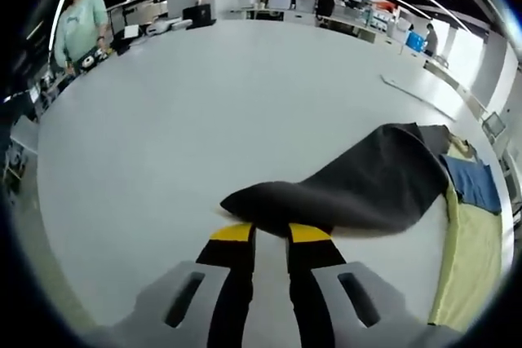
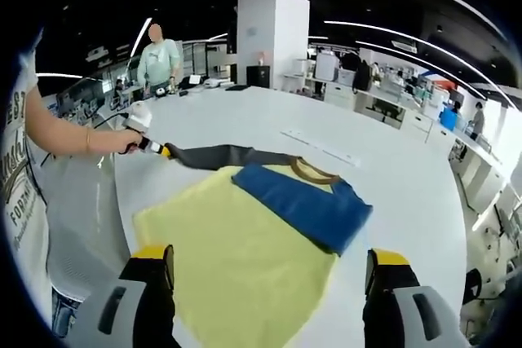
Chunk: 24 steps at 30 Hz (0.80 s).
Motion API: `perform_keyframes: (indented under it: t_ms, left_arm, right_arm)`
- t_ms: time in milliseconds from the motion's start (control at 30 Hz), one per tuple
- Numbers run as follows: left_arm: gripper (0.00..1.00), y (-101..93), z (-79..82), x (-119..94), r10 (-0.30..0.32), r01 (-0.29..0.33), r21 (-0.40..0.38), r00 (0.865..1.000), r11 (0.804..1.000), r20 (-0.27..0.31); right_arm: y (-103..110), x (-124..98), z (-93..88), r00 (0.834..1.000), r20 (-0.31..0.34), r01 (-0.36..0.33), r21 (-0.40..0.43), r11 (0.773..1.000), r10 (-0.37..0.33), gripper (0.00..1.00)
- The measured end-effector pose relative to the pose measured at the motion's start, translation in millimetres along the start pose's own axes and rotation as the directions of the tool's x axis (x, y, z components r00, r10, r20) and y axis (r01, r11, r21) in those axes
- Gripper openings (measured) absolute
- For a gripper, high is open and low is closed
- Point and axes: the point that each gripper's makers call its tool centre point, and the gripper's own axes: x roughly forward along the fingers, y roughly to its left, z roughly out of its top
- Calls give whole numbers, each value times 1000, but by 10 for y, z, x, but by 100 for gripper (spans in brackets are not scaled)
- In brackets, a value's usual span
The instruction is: Fold the garment on the visible template until the final outline fits inside the template.
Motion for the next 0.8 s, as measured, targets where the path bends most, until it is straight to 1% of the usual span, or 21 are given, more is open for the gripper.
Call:
perform_keyframes:
  t_ms: [100,133,167,200,233,333,500,567,700,800]
  left_arm:
    - [11,-6,8,10,6,-6,6,1000,1000,2]
    - [8,-16,12,15,3,-3,-2,1000,1000,5]
    - [3,-83,5,10,-21,21,-46,1000,999,4]
    - [0,-148,18,2,-55,55,-65,998,996,8]
    - [0,-78,33,-7,-17,18,-82,1000,997,12]
    - [0,-67,32,-11,-23,24,-101,1000,995,5]
    - [0,-52,42,6,-45,44,-105,999,993,-8]
    - [0,-59,39,7,-58,56,-100,998,993,-12]
    - [0,-45,31,-4,-78,76,-74,997,994,-24]
    - [0,-4,72,-45,-86,85,-51,996,995,-15]
  right_arm:
    - [-17,-1,-3,1000,-2,5,-3,1000,-5,96]
    - [-19,-1,-3,1000,-3,5,-5,1000,-5,96]
    - [-23,-1,-5,1000,-4,6,-4,1000,-6,96]
    - [-29,1,-9,1000,-5,7,-3,1000,-7,96]
    - [-35,1,-13,1000,-6,9,-3,1000,-9,96]
    - [-55,-3,-35,1000,-10,14,1,1000,-14,95]
    - [-68,-9,-59,1000,-16,17,4,1000,-17,95]
    - [-63,-8,-41,1000,-8,15,7,1000,-15,95]
    - [-57,-24,-8,1000,5,12,5,1000,-12,95]
    - [-58,-32,-13,1000,3,14,6,1000,-14,95]
